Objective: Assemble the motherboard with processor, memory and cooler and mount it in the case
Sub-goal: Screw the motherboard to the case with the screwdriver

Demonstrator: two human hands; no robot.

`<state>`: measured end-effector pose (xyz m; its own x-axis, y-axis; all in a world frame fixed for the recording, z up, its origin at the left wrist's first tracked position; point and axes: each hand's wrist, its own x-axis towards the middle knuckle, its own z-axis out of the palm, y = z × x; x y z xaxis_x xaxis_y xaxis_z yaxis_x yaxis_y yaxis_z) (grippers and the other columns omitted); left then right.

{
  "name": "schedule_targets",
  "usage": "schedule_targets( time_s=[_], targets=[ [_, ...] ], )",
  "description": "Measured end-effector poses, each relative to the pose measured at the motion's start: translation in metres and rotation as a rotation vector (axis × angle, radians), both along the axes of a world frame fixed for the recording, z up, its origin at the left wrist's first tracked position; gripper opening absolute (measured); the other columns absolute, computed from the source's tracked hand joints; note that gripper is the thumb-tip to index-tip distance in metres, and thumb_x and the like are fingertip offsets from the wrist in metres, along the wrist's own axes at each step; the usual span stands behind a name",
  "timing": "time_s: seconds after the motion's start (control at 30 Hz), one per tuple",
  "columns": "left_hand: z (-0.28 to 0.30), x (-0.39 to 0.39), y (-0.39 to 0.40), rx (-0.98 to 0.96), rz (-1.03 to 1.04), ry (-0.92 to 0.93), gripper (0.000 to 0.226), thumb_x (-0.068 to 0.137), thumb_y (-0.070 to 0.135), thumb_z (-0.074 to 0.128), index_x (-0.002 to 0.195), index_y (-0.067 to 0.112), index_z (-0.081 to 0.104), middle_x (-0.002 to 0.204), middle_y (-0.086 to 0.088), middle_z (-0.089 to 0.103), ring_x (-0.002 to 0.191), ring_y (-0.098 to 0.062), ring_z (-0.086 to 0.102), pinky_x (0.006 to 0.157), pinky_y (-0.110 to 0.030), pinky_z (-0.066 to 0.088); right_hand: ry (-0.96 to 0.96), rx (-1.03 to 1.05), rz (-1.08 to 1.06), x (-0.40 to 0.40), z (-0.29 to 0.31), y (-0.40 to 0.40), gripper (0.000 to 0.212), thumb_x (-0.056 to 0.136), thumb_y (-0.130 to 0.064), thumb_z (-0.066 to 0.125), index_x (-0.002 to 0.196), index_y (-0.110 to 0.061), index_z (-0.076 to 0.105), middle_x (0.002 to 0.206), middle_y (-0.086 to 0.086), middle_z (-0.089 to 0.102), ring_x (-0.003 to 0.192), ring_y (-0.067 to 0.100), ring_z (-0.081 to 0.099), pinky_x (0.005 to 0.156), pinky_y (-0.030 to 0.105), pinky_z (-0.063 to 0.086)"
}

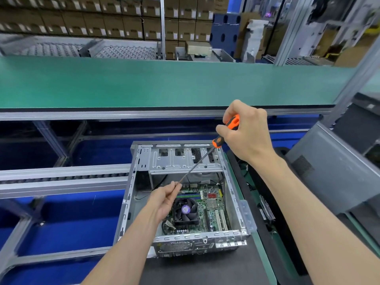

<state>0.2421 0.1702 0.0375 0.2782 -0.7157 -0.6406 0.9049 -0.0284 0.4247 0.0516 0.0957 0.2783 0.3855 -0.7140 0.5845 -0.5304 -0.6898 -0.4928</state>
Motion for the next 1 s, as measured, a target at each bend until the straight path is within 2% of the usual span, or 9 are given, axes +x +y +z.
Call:
schedule_targets(
  time_s=[0.1,0.3,0.4,0.57,0.7,0.83,1.0],
  targets=[
    [-0.003,0.001,0.0,0.02,0.027,-0.05,0.012,0.087,-0.015,0.062,0.099,-0.013,0.065,0.09,-0.022,0.073,0.075,-0.026,0.076,0.059,-0.026,0.061,-0.004,0.01,-0.005,0.0,-0.001,0.0,0.024,0.078,-0.014,0.074,0.077,-0.018,0.051,0.06,-0.007,0.049,0.064,0.026,0.047,0.069,0.031,0.037],
    [-0.001,0.002,0.003,0.071,0.083,-0.046,0.017,0.082,0.0,0.074,0.096,-0.007,0.069,0.095,-0.016,0.072,0.076,-0.018,0.075,0.058,-0.022,0.06,-0.033,-0.02,-0.025,0.001,0.002,0.001,0.022,0.078,-0.014,0.075,0.076,-0.015,0.053,0.057,-0.008,0.048,0.059,0.022,0.046,0.067,0.029,0.037],
    [0.002,0.002,0.004,0.072,0.101,-0.021,0.017,0.083,0.005,0.074,0.095,-0.005,0.069,0.092,-0.015,0.072,0.074,-0.016,0.074,0.058,-0.022,0.06,-0.043,-0.032,-0.037,0.001,0.003,0.001,0.021,0.078,-0.014,0.075,0.076,-0.014,0.054,0.056,-0.007,0.049,0.055,0.014,0.045,0.065,0.021,0.037],
    [0.002,0.001,0.005,0.033,0.107,0.016,0.017,0.084,-0.002,0.07,0.1,-0.007,0.068,0.09,-0.015,0.073,0.074,-0.017,0.075,0.056,-0.021,0.059,-0.055,-0.031,-0.04,0.001,0.003,0.002,0.02,0.078,-0.013,0.075,0.076,-0.013,0.055,0.055,-0.007,0.048,0.052,0.012,0.043,0.062,0.022,0.034],
    [0.001,0.002,0.006,-0.014,0.118,0.069,0.021,0.087,-0.007,0.065,0.108,-0.008,0.066,0.097,-0.015,0.071,0.085,-0.019,0.072,0.061,-0.022,0.06,-0.062,-0.037,-0.054,0.001,0.003,0.001,0.02,0.078,-0.013,0.075,0.076,-0.013,0.055,0.056,-0.007,0.048,0.052,0.009,0.042,0.061,0.008,0.031],
    [0.004,0.002,0.006,-0.039,0.115,0.114,0.026,0.077,0.004,0.075,0.1,-0.006,0.068,0.086,-0.011,0.072,0.079,-0.015,0.072,0.063,-0.022,0.061,-0.078,-0.049,-0.061,0.003,0.003,0.002,0.018,0.077,-0.012,0.075,0.076,-0.01,0.057,0.056,-0.005,0.049,0.052,0.009,0.043,0.065,0.006,0.035],
    [0.006,0.002,0.004,-0.051,0.12,0.167,0.015,0.088,0.007,0.069,0.098,-0.004,0.068,0.087,-0.014,0.074,0.079,-0.019,0.075,0.066,-0.026,0.062,-0.09,-0.036,-0.065,0.005,0.004,0.001,0.018,0.077,-0.012,0.075,0.076,-0.01,0.057,0.057,-0.008,0.048,0.053,0.009,0.043,0.066,0.007,0.034]
  ],
)
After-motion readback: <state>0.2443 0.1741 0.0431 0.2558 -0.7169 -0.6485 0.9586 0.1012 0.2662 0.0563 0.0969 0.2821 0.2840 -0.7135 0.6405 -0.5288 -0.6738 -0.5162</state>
